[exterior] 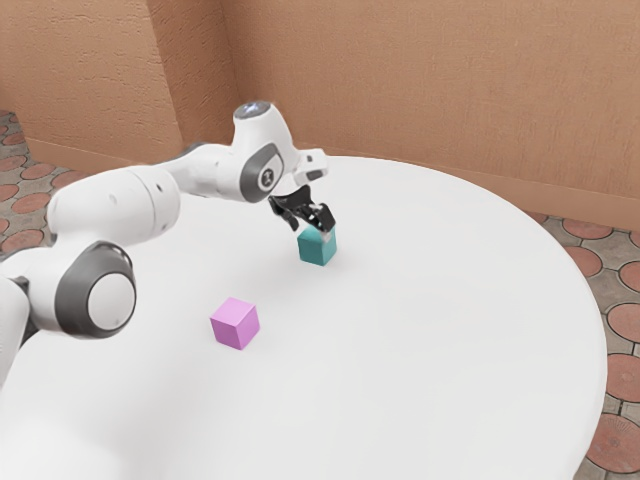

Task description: Pick up the blue block with one arm, and put the blue block on the pink block with one arm

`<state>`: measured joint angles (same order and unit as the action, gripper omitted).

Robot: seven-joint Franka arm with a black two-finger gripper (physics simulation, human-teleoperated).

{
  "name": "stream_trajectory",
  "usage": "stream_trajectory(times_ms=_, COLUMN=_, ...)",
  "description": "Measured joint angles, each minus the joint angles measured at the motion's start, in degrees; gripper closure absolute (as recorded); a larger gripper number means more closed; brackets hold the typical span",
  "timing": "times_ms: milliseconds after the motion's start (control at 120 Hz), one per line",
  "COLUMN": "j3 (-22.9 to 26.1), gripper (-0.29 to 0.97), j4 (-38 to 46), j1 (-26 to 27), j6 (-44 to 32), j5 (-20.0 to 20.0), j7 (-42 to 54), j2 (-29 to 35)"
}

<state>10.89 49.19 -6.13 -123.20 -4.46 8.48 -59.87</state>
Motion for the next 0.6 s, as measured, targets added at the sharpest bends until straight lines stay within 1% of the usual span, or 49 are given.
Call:
stream_trajectory(times_ms=242, j3=0.96, gripper=0.02, j4=-2.16, j1=-0.78, j6=-5.41, j5=0.01, j7=1.50, j2=-2.45)
stream_trajectory(times_ms=600, j3=2.17, gripper=0.02, j4=-2.31, j1=-1.57, j6=-7.86, j5=0.06, j7=2.87, j2=-3.37)
